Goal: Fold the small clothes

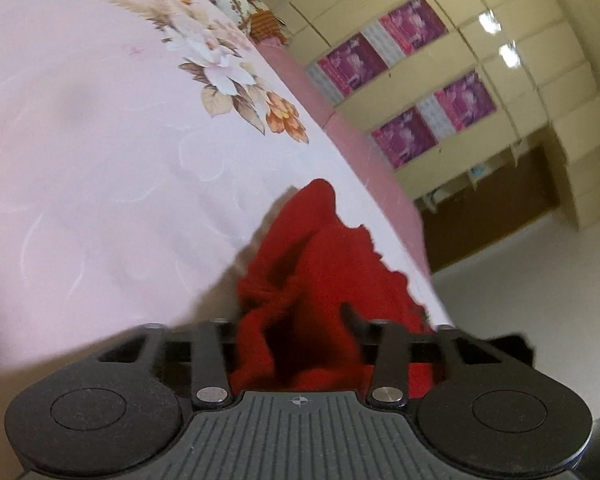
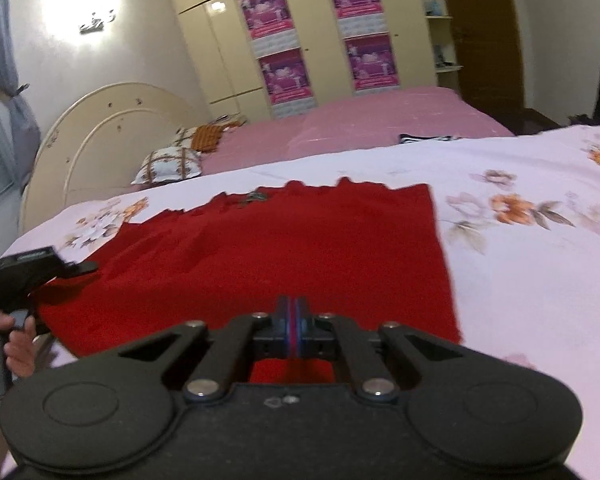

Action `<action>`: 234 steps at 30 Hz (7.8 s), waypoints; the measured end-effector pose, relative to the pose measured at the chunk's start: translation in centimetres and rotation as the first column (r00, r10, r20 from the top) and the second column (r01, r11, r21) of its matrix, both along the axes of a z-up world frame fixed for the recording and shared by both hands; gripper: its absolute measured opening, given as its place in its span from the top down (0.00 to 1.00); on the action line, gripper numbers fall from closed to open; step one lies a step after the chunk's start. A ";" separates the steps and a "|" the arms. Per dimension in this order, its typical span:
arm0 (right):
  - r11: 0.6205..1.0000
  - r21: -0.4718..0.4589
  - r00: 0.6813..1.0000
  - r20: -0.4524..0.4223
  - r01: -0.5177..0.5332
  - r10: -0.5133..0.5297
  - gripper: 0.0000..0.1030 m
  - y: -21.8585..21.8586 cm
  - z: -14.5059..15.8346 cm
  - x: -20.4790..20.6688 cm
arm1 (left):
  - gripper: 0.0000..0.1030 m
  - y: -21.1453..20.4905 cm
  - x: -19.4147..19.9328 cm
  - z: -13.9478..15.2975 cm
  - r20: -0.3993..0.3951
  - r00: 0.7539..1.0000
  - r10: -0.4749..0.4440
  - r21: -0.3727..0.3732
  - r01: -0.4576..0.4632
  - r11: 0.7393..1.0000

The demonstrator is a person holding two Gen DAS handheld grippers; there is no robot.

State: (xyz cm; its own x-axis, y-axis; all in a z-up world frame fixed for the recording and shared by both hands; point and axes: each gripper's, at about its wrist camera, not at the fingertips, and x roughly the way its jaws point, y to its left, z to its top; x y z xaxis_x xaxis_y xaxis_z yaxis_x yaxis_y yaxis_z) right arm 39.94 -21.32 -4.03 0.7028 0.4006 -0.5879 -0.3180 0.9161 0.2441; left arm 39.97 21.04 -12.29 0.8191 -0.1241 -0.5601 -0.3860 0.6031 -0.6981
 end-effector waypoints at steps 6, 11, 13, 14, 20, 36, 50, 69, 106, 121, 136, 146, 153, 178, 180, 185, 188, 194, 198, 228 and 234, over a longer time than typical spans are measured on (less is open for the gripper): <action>0.995 -0.017 0.995 0.024 -0.098 0.099 0.97 4.3 0.4 1.9 | 0.83 0.9 -1.9 0.1 0.105 0.994 0.010 -0.033 -0.007 0.999; 0.987 -0.035 0.987 0.036 -0.156 0.157 0.97 7.8 -0.1 3.9 | 0.83 1.2 -1.7 -1.2 0.081 0.997 0.004 -0.042 -0.001 0.999; 0.987 -0.028 0.987 0.020 -0.159 0.159 0.97 8.4 -0.6 4.7 | 0.83 1.3 -1.5 -1.3 0.084 0.996 0.010 -0.057 -0.005 0.998; 0.986 -0.026 0.987 0.013 -0.163 0.163 0.97 8.6 -1.0 4.9 | 0.83 1.3 -1.5 -1.3 0.087 0.996 0.014 -0.064 -0.009 0.998; 0.975 -0.118 0.982 0.000 -0.187 0.189 1.00 9.8 -3.8 4.7 | 0.83 0.9 -1.8 -0.4 0.132 0.991 0.031 -0.091 -0.019 0.996; 0.953 0.294 0.986 -0.167 0.072 -0.023 0.69 0.0 -1.9 5.8 | 0.83 -19.3 7.2 7.0 0.153 0.874 -0.460 0.057 0.457 0.887; 0.713 0.664 0.942 -0.336 0.225 0.015 0.27 -12.9 -2.3 3.3 | 0.33 -15.4 4.6 9.5 0.227 0.870 -0.438 0.102 0.426 0.899; 0.987 0.014 0.987 -0.011 -0.161 0.161 0.85 -0.1 3.3 4.6 | 0.33 -14.1 7.4 5.7 0.011 0.913 -0.408 0.249 0.392 0.885; 0.921 -0.325 0.970 0.040 -0.213 0.238 0.82 -1.8 1.0 -0.1 | 0.33 -24.1 2.5 7.4 -0.185 0.750 -0.635 0.627 0.588 0.512; 0.975 -0.218 0.989 0.130 -0.036 0.065 0.84 -6.5 2.4 3.5 | 0.33 -22.6 7.7 12.4 0.017 0.707 -0.707 0.666 0.519 0.535; 0.972 -0.237 0.998 0.063 0.008 0.008 0.80 -4.7 -0.9 10.7 | 0.33 -24.0 9.5 10.0 -0.059 0.714 -0.697 0.621 0.573 0.535; 0.948 -0.306 0.993 0.053 -0.082 0.103 0.83 -3.0 -1.3 6.5 | 0.33 -23.4 6.2 10.7 -0.066 0.720 -0.691 0.627 0.568 0.533; 0.939 -0.277 0.968 0.088 -0.204 0.236 0.82 -4.6 1.9 -1.9 | 0.33 -21.3 -0.8 9.8 -0.079 0.722 -0.687 0.603 0.583 0.544; 0.987 -0.141 0.995 -0.046 0.076 -0.084 0.02 -5.8 5.7 -16.5 | 0.01 -19.6 -19.7 16.1 -0.044 0.837 -0.545 0.603 0.457 0.654; 0.987 -0.149 0.997 -0.034 0.061 -0.067 0.01 -4.9 6.7 -18.4 | 0.01 -19.5 -21.4 16.8 -0.029 0.843 -0.538 0.616 0.439 0.654; 0.984 -0.168 0.998 0.027 0.066 -0.062 0.01 -3.7 8.9 -22.3 | 0.00 -19.2 -25.2 18.8 0.002 0.857 -0.516 0.635 0.398 0.662; 0.983 -0.163 0.995 0.063 0.085 -0.076 0.01 -3.6 10.0 -24.2 | 0.00 -19.2 -26.9 19.5 0.014 0.855 -0.518 0.650 0.386 0.655; 0.982 -0.158 0.991 0.098 0.102 -0.087 0.01 -3.3 11.0 -26.8 | 0.00 -19.6 -29.0 20.5 0.022 0.851 -0.525 0.662 0.381 0.645; 0.979 -0.170 0.989 0.118 0.110 -0.090 0.01 -2.9 11.4 -28.0 | 0.00 -20.0 -30.3 21.1 0.029 0.853 -0.522 0.674 0.369 0.640; 0.957 0.233 0.971 -0.204 0.175 -0.128 0.33 -11.0 -0.2 2.7 | 0.22 -17.0 5.1 7.1 -0.112 0.806 -0.581 0.253 0.589 0.768; 0.914 0.372 0.930 -0.368 0.165 -0.018 0.33 -12.0 -5.9 8.8 | 0.22 -18.0 10.3 4.5 -0.087 0.759 -0.645 0.126 0.651 0.749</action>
